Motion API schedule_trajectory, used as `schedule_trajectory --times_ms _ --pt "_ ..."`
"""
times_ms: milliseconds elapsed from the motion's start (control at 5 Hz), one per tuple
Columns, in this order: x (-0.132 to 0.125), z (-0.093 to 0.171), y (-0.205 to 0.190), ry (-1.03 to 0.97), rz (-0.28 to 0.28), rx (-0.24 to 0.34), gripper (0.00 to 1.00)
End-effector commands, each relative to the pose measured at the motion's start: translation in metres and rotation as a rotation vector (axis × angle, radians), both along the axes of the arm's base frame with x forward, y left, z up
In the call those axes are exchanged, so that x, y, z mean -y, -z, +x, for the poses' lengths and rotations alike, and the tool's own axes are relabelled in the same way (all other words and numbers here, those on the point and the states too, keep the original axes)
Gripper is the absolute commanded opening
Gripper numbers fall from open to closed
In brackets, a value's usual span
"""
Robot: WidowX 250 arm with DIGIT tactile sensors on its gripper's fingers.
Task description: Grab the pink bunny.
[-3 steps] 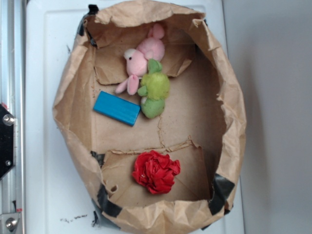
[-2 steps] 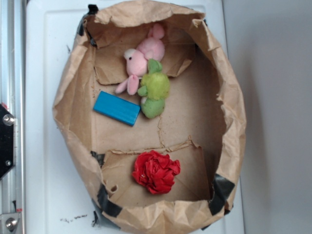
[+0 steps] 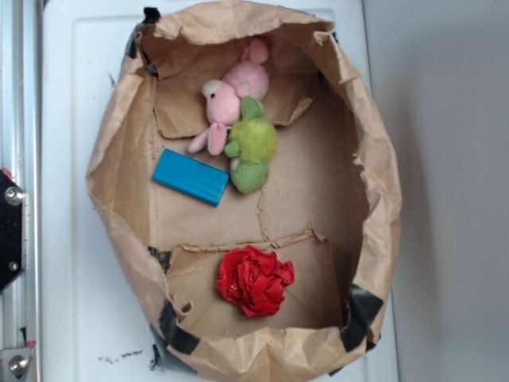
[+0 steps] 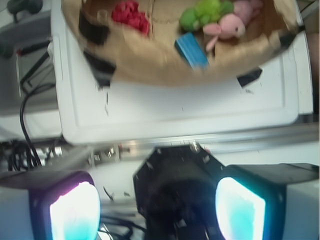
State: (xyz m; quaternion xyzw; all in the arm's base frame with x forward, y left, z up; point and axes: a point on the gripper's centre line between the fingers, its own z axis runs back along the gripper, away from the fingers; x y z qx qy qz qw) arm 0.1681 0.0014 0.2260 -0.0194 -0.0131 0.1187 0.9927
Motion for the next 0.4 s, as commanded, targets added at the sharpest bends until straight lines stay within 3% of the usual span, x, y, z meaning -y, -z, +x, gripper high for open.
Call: schedule_trajectory --times_ms 0,200 --pt "-0.043 0.060 0.022 -0.200 0.007 0.004 1.00" --pt "-0.058 0.077 0.045 -0.175 -0.010 0.089 1.00"
